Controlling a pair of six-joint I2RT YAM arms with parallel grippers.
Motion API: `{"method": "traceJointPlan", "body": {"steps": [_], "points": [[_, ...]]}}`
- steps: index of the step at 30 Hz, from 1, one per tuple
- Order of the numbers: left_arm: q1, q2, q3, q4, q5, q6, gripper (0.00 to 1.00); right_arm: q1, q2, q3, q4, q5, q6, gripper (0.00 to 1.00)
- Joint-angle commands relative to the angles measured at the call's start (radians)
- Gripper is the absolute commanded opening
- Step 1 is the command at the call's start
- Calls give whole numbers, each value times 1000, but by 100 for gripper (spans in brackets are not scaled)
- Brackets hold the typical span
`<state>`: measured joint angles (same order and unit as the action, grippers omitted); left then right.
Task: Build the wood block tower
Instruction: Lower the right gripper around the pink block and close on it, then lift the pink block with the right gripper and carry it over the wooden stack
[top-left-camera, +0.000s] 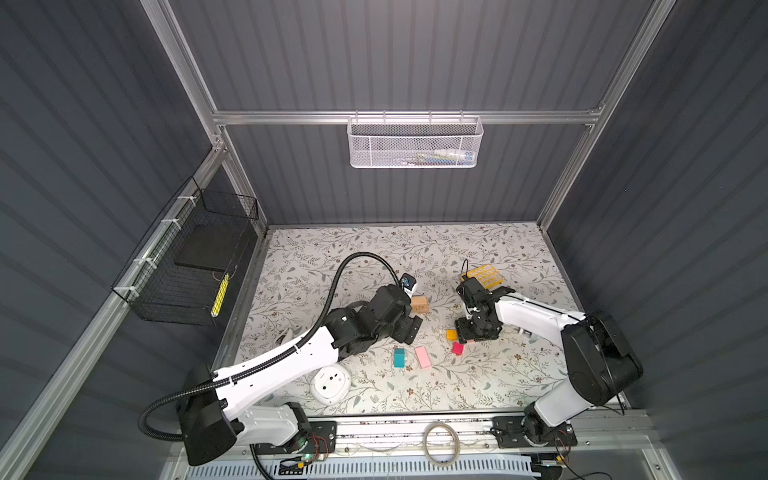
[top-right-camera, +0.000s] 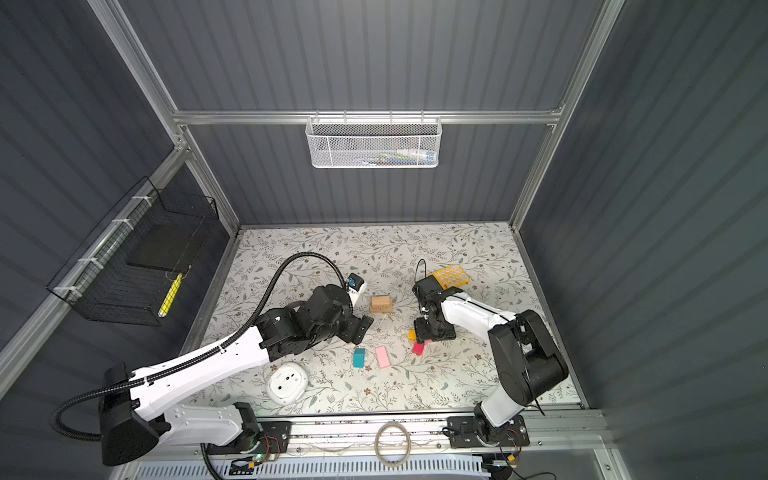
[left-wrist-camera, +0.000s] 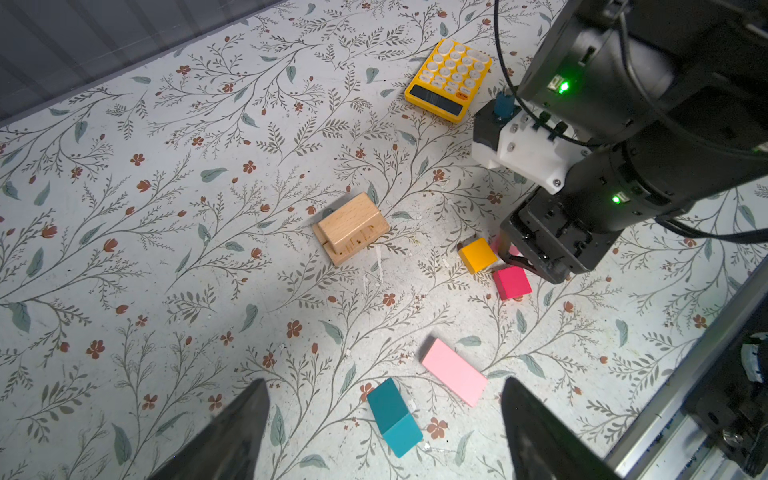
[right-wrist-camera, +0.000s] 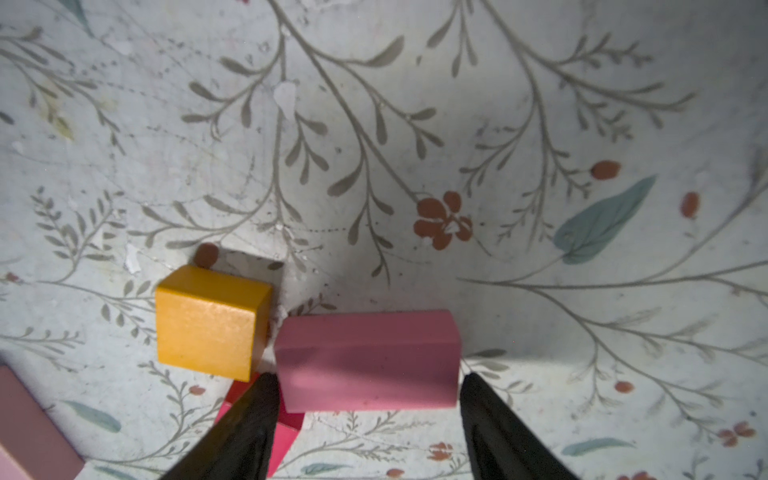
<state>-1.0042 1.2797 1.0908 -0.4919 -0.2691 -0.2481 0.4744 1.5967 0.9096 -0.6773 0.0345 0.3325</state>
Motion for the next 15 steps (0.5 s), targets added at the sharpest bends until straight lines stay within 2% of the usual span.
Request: {"method": "traceJointPlan", "body": {"steps": [1, 15], "points": [[8, 7, 13, -1, 10, -4, 87, 5, 14, -15, 2, 18, -1, 71], [8, 15, 14, -2, 11, -6, 88, 6, 21, -11, -1, 14, 3, 67]]}}
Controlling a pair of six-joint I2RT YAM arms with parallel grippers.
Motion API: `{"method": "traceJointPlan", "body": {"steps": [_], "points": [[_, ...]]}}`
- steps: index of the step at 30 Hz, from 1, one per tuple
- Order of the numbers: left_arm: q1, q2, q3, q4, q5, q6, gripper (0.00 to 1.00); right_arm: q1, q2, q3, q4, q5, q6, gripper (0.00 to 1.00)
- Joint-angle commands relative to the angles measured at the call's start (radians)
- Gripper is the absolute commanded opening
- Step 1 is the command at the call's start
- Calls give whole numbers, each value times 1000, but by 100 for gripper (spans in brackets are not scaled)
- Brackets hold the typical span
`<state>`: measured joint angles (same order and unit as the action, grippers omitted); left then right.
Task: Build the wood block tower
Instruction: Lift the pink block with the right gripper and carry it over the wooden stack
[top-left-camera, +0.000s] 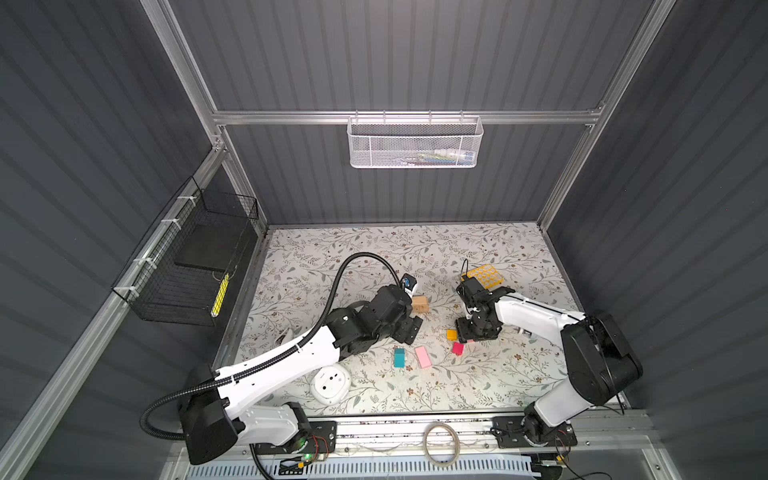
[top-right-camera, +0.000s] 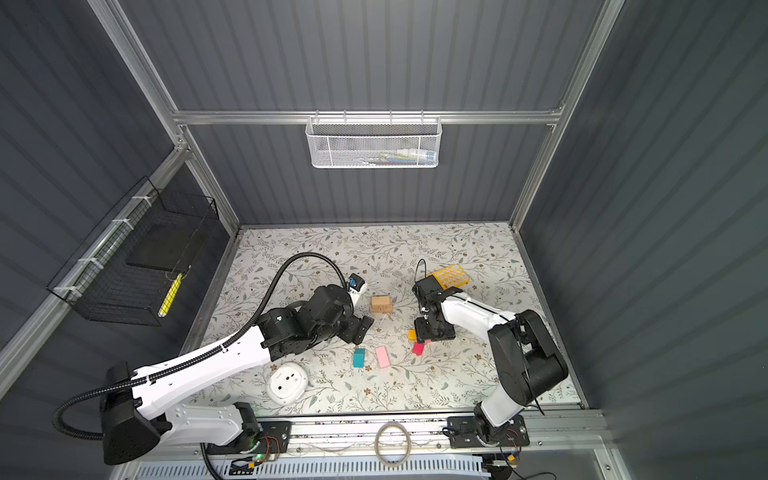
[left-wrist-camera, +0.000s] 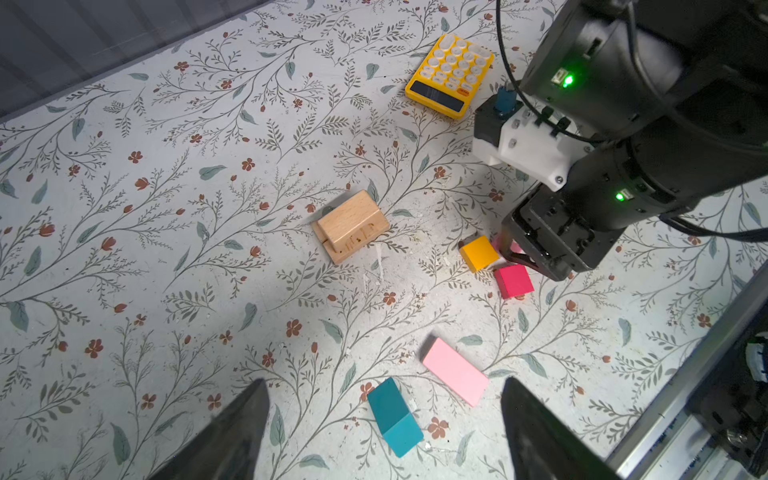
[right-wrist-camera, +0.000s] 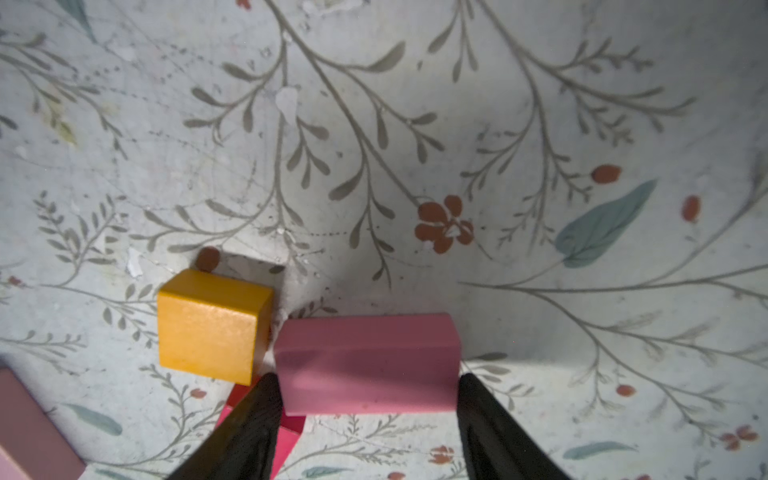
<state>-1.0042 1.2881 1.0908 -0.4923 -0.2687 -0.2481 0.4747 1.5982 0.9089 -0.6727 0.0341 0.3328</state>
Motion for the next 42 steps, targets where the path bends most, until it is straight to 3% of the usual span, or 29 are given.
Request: {"method": "traceJointPlan", "body": {"steps": [1, 14, 25, 33, 42], "points": [[9, 7, 14, -3, 11, -6, 88, 6, 23, -10, -7, 15, 5, 67], [8, 2, 12, -4, 11, -4, 88, 7, 37, -3, -13, 18, 8, 67], [10, -13, 8, -2, -1, -2, 88, 5, -38, 40, -75, 46, 39, 59], [20, -69, -26, -11, -32, 0, 88, 23, -64, 216, -199, 33, 83, 58], [99, -179, -48, -53, -55, 8, 89, 98, 84, 500, -295, 49, 151, 56]]}}
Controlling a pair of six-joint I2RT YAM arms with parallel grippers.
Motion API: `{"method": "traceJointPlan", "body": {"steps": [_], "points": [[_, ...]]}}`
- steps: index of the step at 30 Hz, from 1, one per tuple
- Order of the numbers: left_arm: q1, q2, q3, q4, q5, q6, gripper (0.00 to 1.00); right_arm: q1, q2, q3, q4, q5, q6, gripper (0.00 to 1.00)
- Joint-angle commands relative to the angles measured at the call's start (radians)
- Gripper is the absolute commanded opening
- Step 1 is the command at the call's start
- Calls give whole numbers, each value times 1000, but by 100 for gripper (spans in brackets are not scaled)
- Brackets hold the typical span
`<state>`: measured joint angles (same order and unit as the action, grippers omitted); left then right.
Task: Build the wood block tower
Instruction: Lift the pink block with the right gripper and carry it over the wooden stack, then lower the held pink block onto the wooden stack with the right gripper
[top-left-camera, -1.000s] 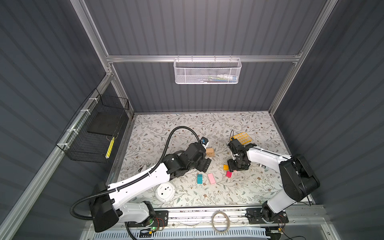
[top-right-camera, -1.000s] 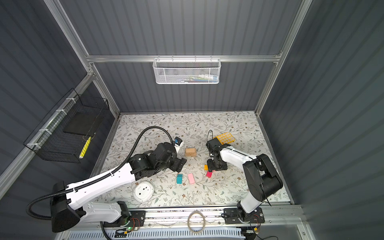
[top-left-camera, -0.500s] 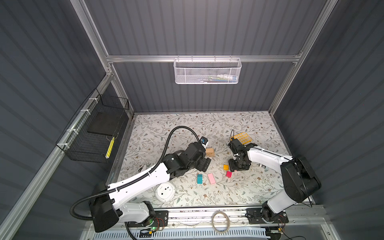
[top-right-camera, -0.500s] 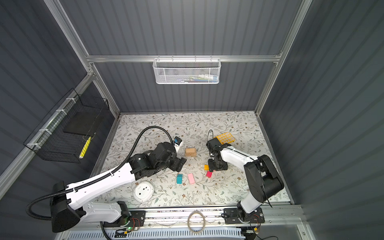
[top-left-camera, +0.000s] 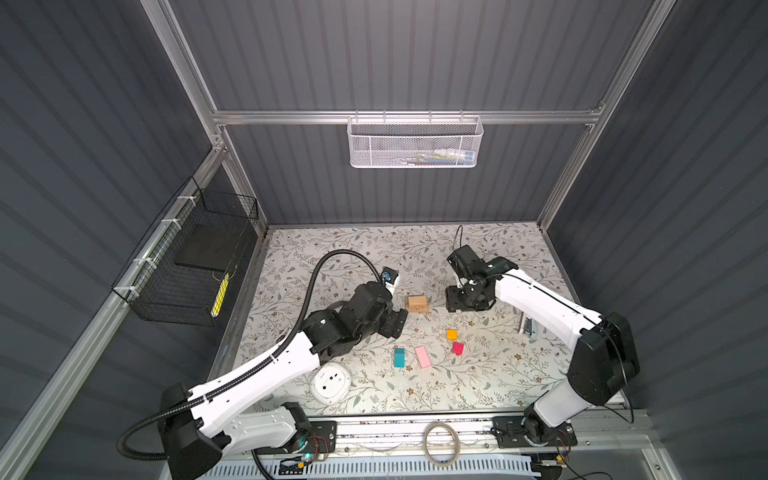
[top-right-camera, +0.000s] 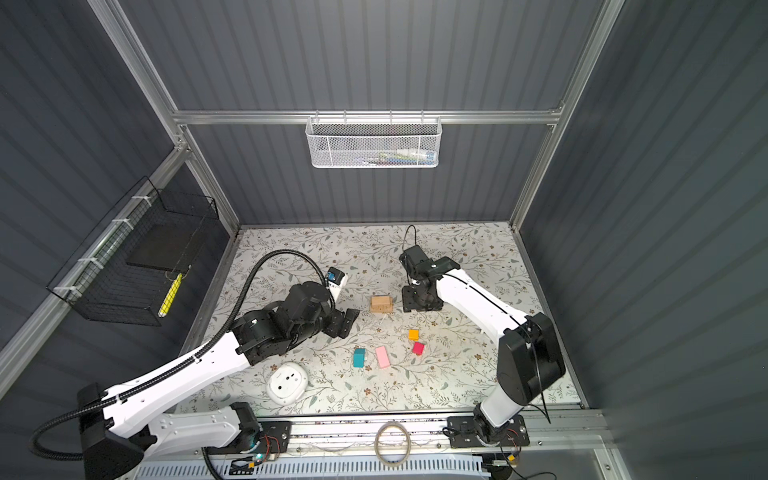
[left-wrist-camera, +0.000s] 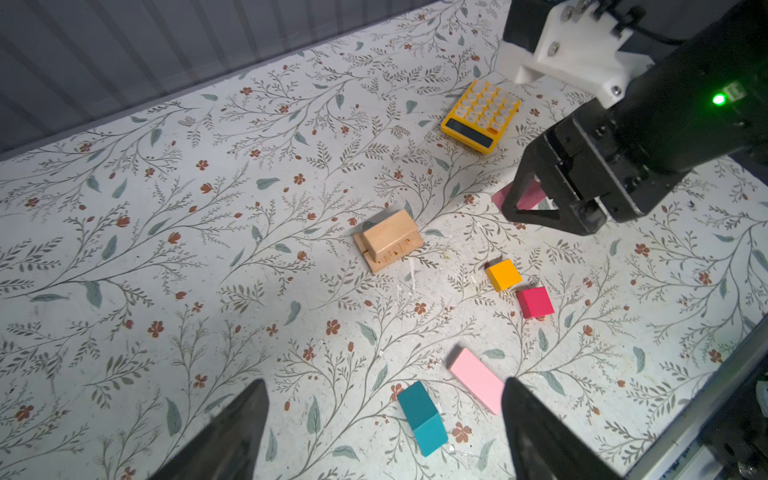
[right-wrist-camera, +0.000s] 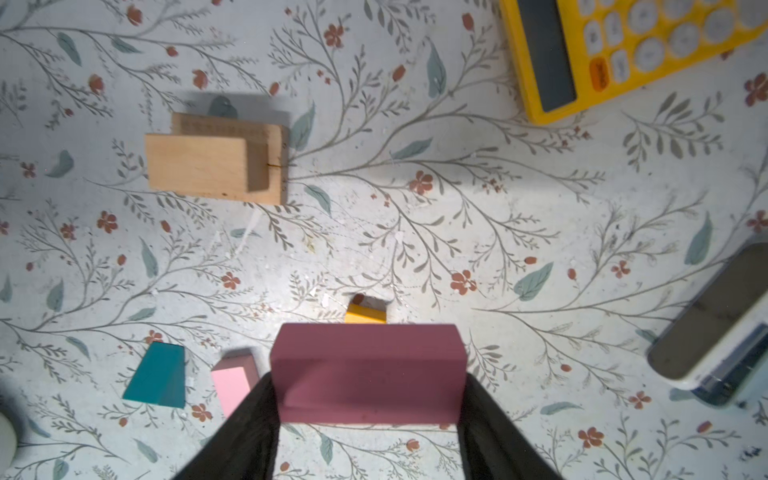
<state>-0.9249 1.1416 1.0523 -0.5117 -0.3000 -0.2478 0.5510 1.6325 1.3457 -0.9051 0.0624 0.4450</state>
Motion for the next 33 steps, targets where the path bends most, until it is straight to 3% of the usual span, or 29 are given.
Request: {"method": "traceJointPlan", "body": {"steps": [1, 18, 33], "points": [[27, -41, -14, -35, -24, 8, 89, 29, 73, 94, -66, 19, 43, 56], [132, -98, -40, -84, -32, -5, 93, 142, 473, 563, -141, 70, 142, 53], [136, -92, -39, -94, -22, -16, 94, 153, 529, 558, -85, 77, 202, 53]]}}
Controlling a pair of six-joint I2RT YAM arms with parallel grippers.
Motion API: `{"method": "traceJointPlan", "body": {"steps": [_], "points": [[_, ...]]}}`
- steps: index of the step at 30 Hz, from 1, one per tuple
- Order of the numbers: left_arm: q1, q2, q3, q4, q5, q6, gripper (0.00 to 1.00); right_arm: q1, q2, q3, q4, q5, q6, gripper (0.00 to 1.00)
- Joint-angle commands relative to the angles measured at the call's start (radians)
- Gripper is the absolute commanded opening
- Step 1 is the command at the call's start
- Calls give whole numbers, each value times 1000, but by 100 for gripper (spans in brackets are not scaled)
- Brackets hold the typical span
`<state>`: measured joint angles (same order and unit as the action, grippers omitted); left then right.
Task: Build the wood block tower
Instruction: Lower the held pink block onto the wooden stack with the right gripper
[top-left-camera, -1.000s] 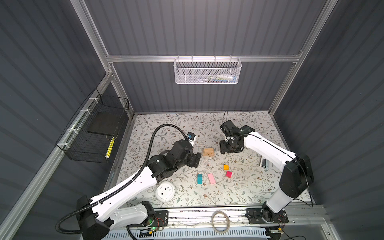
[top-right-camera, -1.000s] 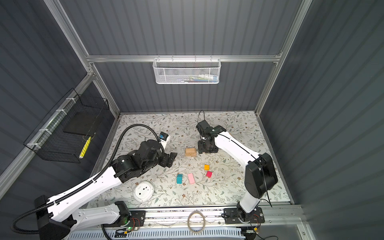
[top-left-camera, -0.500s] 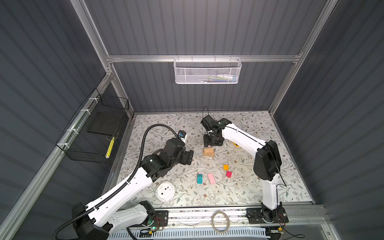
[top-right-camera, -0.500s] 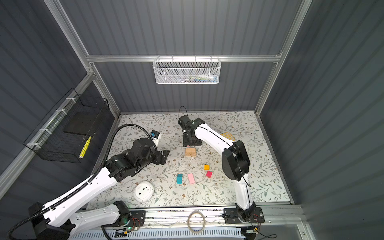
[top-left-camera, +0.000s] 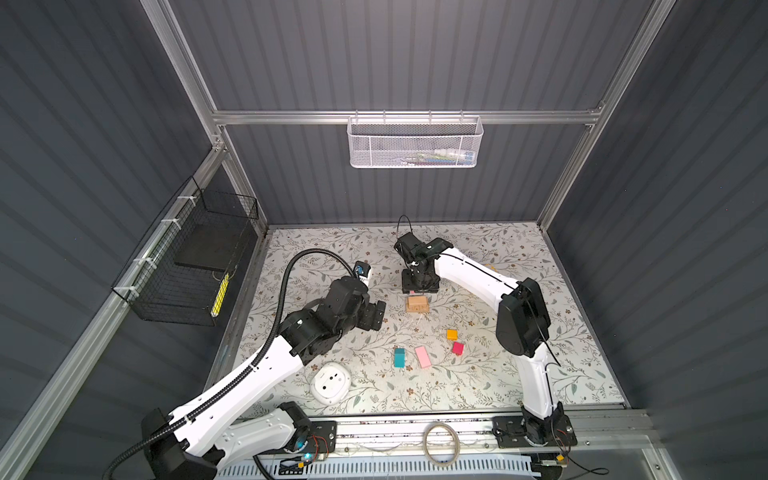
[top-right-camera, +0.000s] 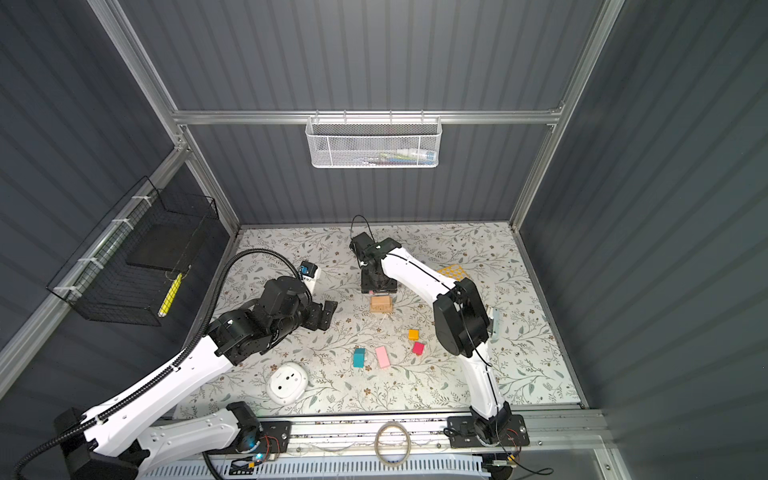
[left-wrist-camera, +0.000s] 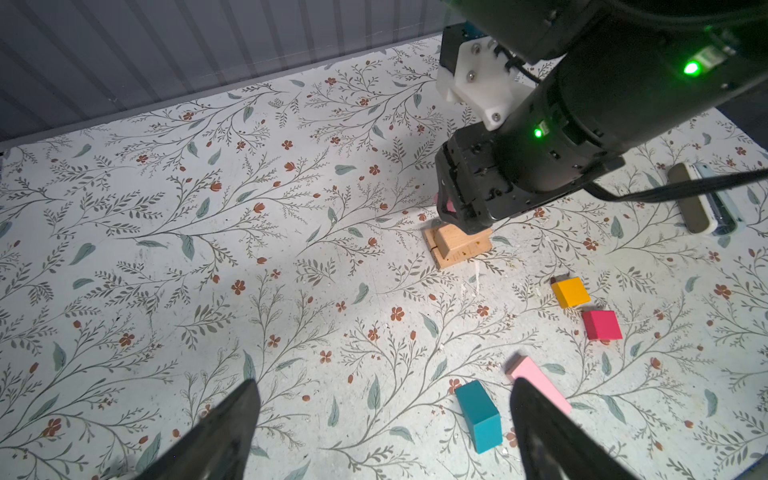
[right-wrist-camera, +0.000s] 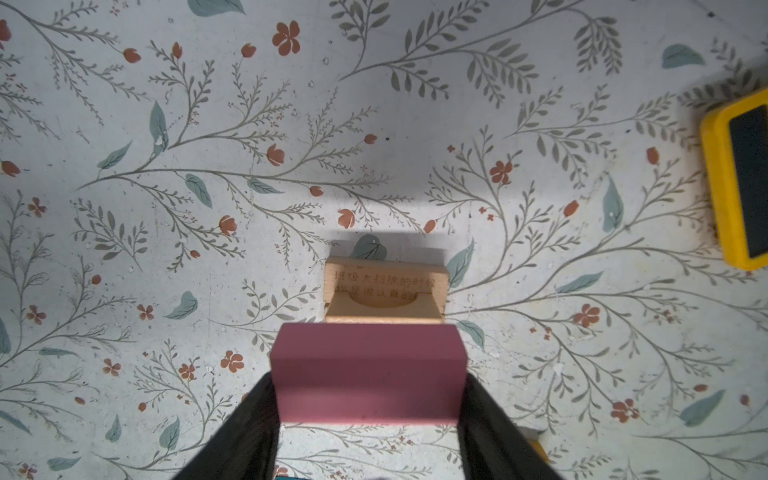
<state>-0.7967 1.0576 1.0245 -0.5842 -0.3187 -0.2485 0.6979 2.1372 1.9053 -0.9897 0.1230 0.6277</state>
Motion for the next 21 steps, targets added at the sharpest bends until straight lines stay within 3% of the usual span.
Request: {"method": "traceJointPlan", "body": {"steps": [1, 21], "points": [[9, -6, -12, -22, -3, -14, 94, 6, 24, 0, 0, 15, 20, 53], [10, 5, -16, -19, 13, -16, 94, 6, 29, -52, 18, -18, 27, 52]]}}
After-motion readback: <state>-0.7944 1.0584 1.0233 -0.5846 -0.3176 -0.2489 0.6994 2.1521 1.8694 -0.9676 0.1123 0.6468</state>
